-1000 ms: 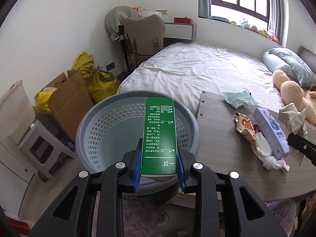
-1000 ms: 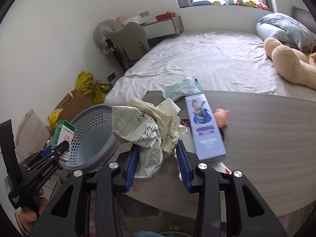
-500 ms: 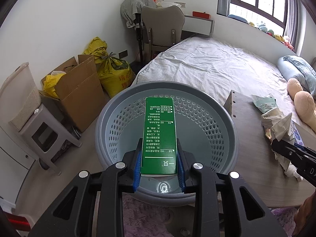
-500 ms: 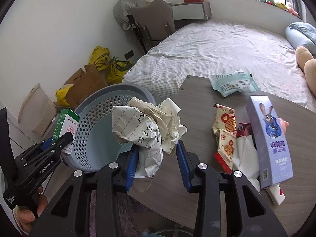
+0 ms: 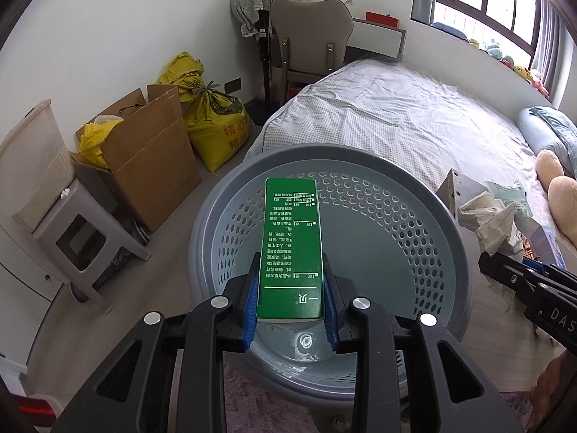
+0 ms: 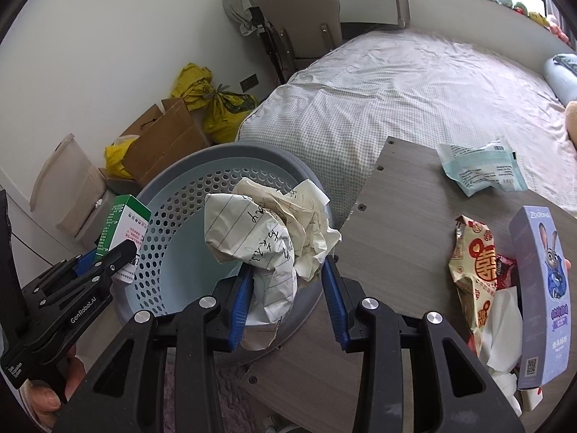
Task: Collect trash
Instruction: 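Carry both items over the blue basket and open both grippers, then withdraw both tools from the basket back toward the table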
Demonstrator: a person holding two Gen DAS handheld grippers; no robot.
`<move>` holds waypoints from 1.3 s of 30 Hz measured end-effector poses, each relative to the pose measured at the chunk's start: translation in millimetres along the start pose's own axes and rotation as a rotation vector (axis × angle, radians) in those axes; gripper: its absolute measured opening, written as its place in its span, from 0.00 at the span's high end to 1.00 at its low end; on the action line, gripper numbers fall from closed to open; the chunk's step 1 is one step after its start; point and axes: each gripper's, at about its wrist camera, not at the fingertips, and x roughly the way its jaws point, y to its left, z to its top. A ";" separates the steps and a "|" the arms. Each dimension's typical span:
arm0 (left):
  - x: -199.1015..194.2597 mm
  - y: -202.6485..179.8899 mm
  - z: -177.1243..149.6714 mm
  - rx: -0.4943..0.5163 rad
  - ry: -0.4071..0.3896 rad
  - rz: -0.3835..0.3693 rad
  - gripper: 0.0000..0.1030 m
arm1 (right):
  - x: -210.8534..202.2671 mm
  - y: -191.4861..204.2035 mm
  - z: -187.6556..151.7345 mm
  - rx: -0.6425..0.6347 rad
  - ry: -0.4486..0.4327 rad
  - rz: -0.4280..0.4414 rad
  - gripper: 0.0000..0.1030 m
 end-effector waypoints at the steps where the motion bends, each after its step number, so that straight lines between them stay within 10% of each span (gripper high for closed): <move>1: 2.9 1.3 1.3 -0.001 0.006 0.000 0.72 | 3.4 2.3 2.0 -0.004 0.004 0.002 0.64; 28: 24.7 21.0 8.7 -0.049 0.052 -0.004 0.72 | 44.6 25.4 18.2 -0.054 0.059 0.018 0.59; 39: 16.2 20.2 11.6 -0.051 0.025 -0.005 0.47 | 31.7 20.2 19.3 -0.047 0.009 -0.001 0.42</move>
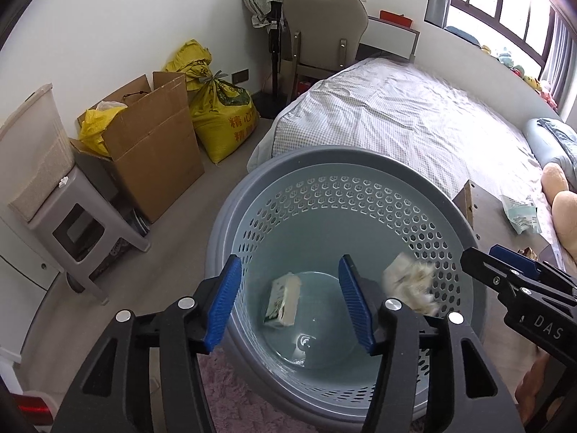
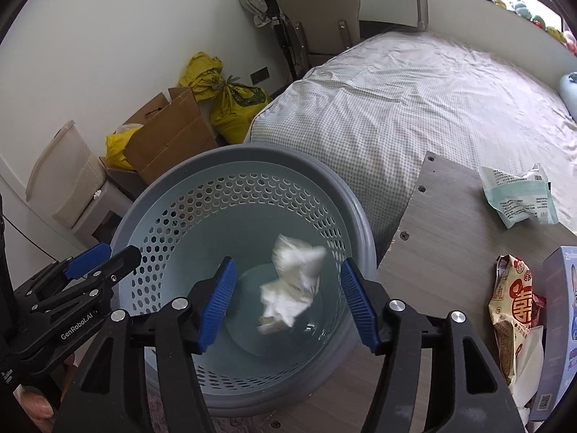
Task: Collect trash
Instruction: 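Withdraw both tools from the basket back toward the table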
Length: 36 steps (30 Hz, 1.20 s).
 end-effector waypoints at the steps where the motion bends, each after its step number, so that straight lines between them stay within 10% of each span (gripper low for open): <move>1: -0.7 -0.1 0.0 -0.001 -0.001 0.000 0.46 | -0.2 0.2 -0.2 0.000 0.000 0.001 0.42; 36: -28.0 1.7 -10.6 -0.016 -0.035 0.001 0.38 | -29.2 1.4 -15.3 0.009 -0.031 0.003 0.39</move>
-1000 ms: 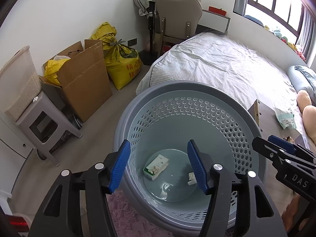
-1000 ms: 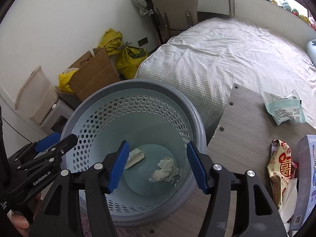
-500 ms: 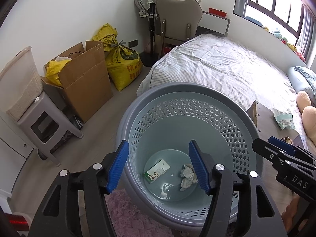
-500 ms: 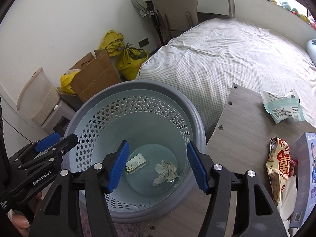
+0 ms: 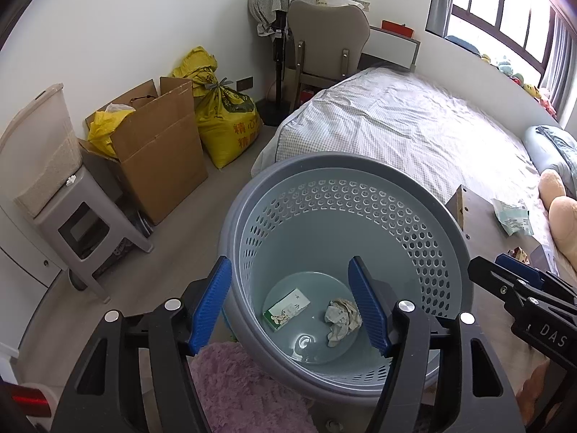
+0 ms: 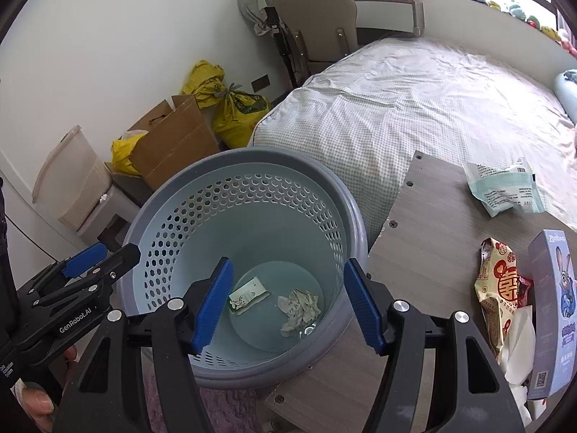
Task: Collect trash
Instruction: 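Withdraw both tools from the basket back toward the table, then grasp the purple toothpaste box with the right gripper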
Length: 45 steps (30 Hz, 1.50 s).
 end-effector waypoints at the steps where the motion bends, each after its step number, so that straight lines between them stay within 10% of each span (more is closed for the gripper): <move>1: -1.6 0.2 -0.7 0.001 -0.002 0.000 0.38 | -2.0 -0.3 -1.4 0.000 -0.002 -0.002 0.39; 45: -55.5 -144.2 -72.1 0.243 -0.005 -0.188 0.36 | -129.6 -145.3 -98.0 0.243 -0.138 -0.215 0.35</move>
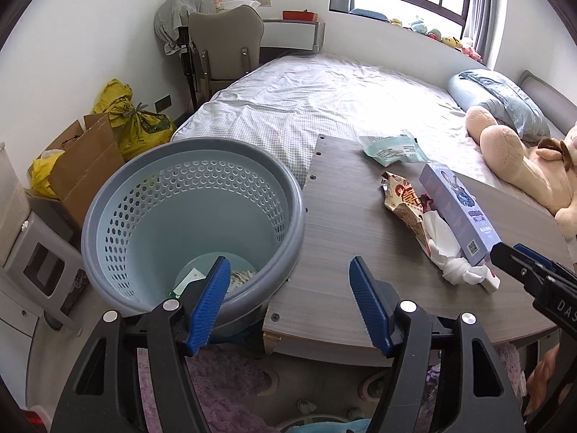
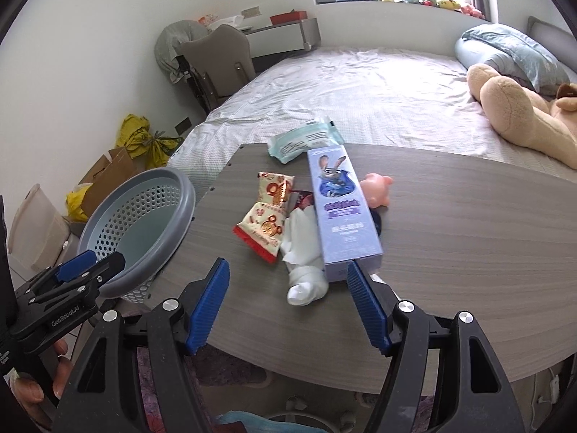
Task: Collect trash
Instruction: 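Grasp the purple toothpaste box with the right gripper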
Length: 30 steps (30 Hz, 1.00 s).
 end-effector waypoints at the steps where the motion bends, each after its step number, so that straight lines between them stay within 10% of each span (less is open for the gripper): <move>1: 1.4 -2.9 0.3 0.003 0.002 -0.001 0.36 | 2.6 -3.7 1.9 0.004 0.001 -0.007 0.35; 30: 40.4 -28.9 9.4 0.022 0.057 0.044 0.36 | 85.7 -29.8 38.6 -0.021 0.093 -0.059 0.43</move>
